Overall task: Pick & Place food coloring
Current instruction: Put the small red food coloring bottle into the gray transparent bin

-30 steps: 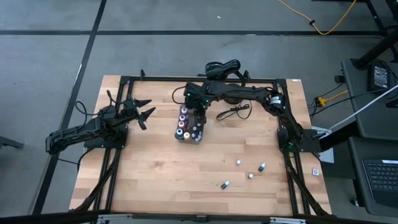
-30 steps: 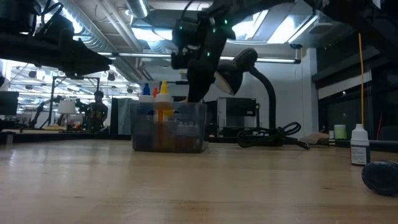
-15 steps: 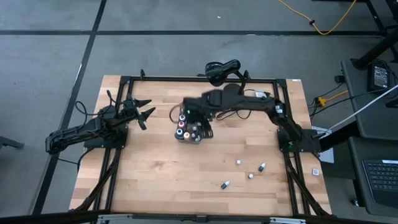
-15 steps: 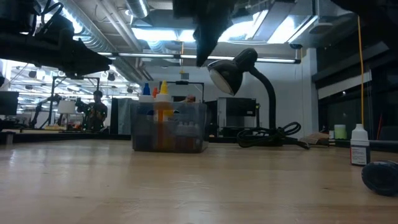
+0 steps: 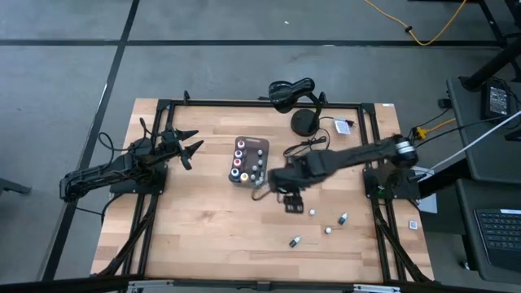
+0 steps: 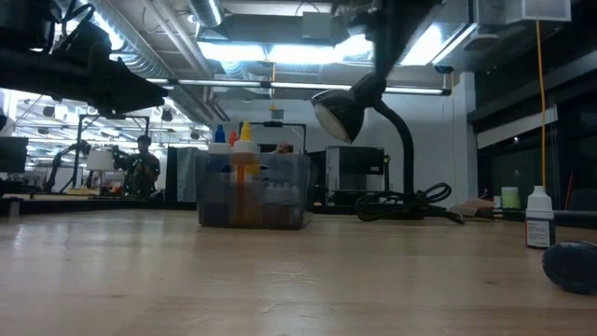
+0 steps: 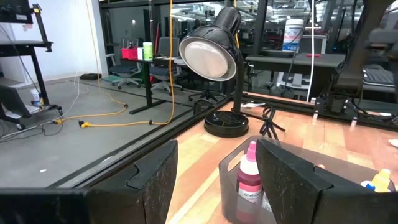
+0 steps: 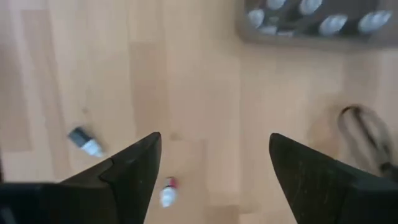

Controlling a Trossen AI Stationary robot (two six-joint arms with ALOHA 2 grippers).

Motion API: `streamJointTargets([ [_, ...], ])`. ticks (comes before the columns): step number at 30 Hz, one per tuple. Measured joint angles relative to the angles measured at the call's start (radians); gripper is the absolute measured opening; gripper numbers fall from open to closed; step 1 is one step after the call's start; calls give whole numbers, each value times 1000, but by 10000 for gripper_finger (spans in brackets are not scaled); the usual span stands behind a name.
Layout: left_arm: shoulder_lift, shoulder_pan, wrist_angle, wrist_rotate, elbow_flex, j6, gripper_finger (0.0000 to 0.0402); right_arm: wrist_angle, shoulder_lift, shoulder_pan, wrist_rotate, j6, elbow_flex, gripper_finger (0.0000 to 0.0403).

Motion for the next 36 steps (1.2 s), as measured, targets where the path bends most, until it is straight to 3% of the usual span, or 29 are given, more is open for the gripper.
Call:
streamJointTargets([
  [9, 0, 0, 0, 0, 0, 0, 212, 137, -212, 139, 8, 243, -355, 299],
  [19, 0, 0, 0, 0, 0, 0, 212, 412, -320, 233, 52, 323, -670, 299],
  [36, 0, 0, 0, 0, 0, 0, 212, 683, -311, 255, 59, 370, -898, 299],
])
